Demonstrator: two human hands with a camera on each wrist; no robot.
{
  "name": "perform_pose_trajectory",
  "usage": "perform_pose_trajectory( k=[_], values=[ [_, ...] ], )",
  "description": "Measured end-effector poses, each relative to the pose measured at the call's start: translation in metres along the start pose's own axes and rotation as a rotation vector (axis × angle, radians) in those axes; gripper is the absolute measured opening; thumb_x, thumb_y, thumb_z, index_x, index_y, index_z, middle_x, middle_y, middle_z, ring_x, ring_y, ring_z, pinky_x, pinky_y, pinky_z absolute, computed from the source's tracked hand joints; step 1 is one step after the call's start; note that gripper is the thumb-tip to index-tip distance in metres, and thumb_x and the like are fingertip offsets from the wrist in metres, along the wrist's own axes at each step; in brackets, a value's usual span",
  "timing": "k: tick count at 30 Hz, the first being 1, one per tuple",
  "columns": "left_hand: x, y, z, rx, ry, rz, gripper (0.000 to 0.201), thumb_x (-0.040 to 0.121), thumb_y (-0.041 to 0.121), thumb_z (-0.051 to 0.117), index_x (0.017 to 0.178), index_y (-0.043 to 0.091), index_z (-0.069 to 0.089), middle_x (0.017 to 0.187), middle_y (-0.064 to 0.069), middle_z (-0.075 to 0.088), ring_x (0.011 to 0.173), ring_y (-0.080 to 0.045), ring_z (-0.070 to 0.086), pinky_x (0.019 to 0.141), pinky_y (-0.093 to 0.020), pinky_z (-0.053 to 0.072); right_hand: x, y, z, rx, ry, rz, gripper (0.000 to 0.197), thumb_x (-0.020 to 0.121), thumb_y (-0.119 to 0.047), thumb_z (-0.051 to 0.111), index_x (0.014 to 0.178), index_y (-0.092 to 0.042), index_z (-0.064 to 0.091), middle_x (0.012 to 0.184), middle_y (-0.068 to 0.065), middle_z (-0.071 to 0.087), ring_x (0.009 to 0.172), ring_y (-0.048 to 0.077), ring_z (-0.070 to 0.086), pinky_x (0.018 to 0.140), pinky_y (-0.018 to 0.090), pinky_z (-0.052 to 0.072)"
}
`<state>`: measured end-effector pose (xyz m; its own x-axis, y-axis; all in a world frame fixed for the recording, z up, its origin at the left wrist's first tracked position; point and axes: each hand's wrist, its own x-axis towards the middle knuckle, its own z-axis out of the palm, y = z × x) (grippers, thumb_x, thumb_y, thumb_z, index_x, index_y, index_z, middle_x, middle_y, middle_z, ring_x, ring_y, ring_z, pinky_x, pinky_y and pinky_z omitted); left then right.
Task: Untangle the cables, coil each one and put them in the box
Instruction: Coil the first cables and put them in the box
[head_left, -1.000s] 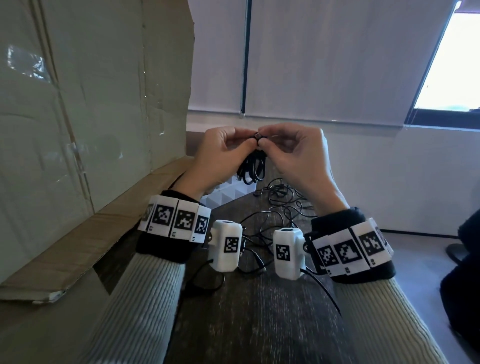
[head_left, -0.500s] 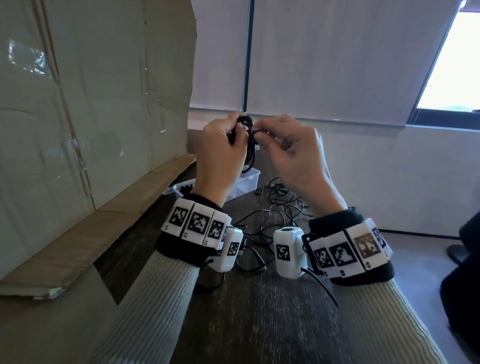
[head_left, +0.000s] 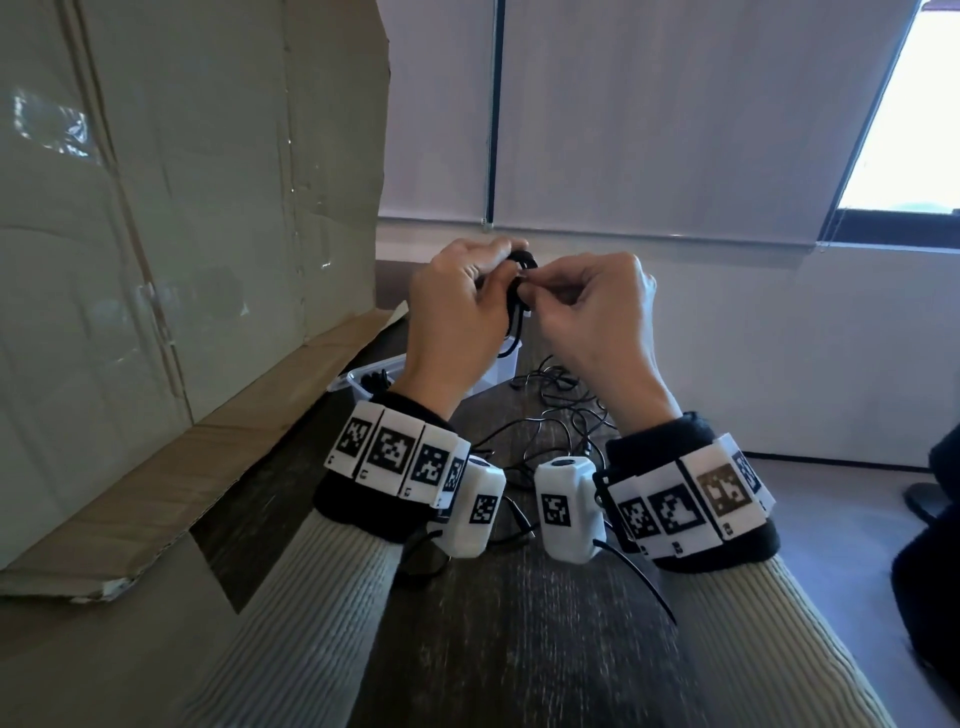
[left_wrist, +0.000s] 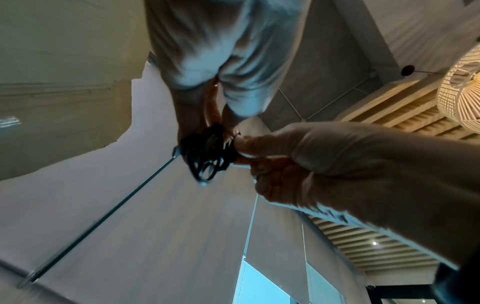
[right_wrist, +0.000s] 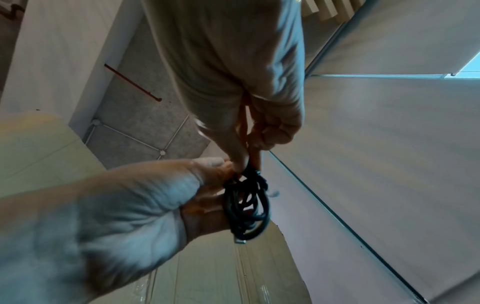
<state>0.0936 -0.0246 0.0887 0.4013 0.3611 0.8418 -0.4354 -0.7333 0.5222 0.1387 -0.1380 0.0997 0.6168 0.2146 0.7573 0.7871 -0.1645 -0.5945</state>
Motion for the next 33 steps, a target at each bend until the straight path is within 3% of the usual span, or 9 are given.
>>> perform_pose_trajectory(
  k=[5,8,11,13,16,22,26,30,33],
  values=[
    [0.003,-0.006,-0.001,-0.205,-0.116,-0.051,0.023,0.089,0.008,0.060,0.109,0.010,0.069,0.105,-0.005,0.068,0.094,-0.015,0.068,0.088,-0.038,0.056,0.004,0.007,-0.002,0.100,0.029,0.044,0.010,0.073,-0.012,0.079,0.080,-0.019,0.078,0.069,-0.008,0.072,0.063,0.000,0.069,0.070,0.019,0.056],
    [0.004,-0.006,-0.005,-0.319,-0.165,-0.071,0.027,0.090,0.000,0.058,0.111,0.016,0.065,0.103,-0.002,0.065,0.088,-0.010,0.068,0.088,-0.035,0.056,0.007,0.010,-0.001,0.165,0.050,0.082,0.023,0.068,-0.020,0.083,0.075,-0.030,0.064,0.068,-0.010,0.070,0.065,0.006,0.070,0.070,0.030,0.058],
    [0.003,-0.009,-0.006,-0.361,-0.202,-0.078,0.030,0.091,-0.002,0.056,0.114,0.016,0.064,0.104,0.001,0.063,0.092,-0.008,0.066,0.090,-0.035,0.055,0.008,0.013,-0.003,0.193,0.025,0.093,0.033,0.066,-0.022,0.083,0.086,-0.033,0.059,0.089,-0.010,0.069,0.077,0.006,0.069,0.079,0.038,0.059],
    [0.002,-0.010,-0.006,-0.381,-0.228,-0.066,0.030,0.091,-0.001,0.054,0.114,0.016,0.064,0.103,0.005,0.062,0.098,-0.012,0.064,0.092,-0.038,0.054,0.009,0.015,-0.006,0.307,-0.068,0.134,0.038,0.069,-0.017,0.081,0.100,-0.026,0.062,0.106,0.000,0.070,0.089,0.015,0.071,0.084,0.040,0.058],
    [0.000,-0.006,-0.006,-0.339,-0.234,-0.006,0.028,0.091,-0.001,0.054,0.112,0.015,0.065,0.101,0.010,0.060,0.098,-0.006,0.061,0.093,-0.028,0.052,0.009,0.013,-0.004,0.451,-0.137,0.175,0.028,0.081,0.005,0.069,0.104,-0.009,0.064,0.095,0.011,0.073,0.081,0.018,0.071,0.078,0.036,0.058],
    [0.004,-0.005,-0.011,-0.176,-0.185,0.086,0.026,0.091,0.002,0.057,0.112,0.013,0.069,0.098,0.015,0.060,0.094,0.000,0.060,0.085,-0.013,0.048,0.004,0.010,0.011,0.348,-0.031,0.156,0.019,0.077,-0.013,0.068,0.087,-0.030,0.070,0.084,-0.001,0.074,0.079,0.019,0.073,0.078,0.044,0.060],
    [0.004,-0.005,-0.013,-0.226,-0.218,0.031,0.029,0.091,0.006,0.059,0.112,0.024,0.067,0.100,0.009,0.064,0.094,-0.009,0.065,0.085,-0.022,0.053,0.001,0.007,0.012,0.284,0.031,0.123,0.018,0.076,-0.018,0.070,0.089,-0.031,0.067,0.072,-0.002,0.072,0.064,0.016,0.071,0.067,0.040,0.060],
    [0.004,-0.006,-0.016,-0.394,-0.312,-0.080,0.030,0.090,0.001,0.060,0.116,0.017,0.065,0.108,0.004,0.063,0.098,-0.022,0.068,0.083,-0.039,0.058,0.005,0.009,0.003,0.353,0.037,0.199,0.024,0.071,-0.021,0.081,0.084,-0.027,0.062,0.071,0.001,0.072,0.060,0.017,0.069,0.055,0.031,0.054],
    [0.005,-0.004,-0.018,-0.476,-0.355,-0.159,0.034,0.089,-0.004,0.059,0.117,0.016,0.062,0.111,0.001,0.061,0.093,-0.025,0.071,0.078,-0.040,0.059,0.005,0.006,-0.001,0.440,0.022,0.226,0.022,0.070,-0.013,0.085,0.077,-0.020,0.065,0.072,0.007,0.072,0.057,0.017,0.065,0.048,0.024,0.049]
  ],
)
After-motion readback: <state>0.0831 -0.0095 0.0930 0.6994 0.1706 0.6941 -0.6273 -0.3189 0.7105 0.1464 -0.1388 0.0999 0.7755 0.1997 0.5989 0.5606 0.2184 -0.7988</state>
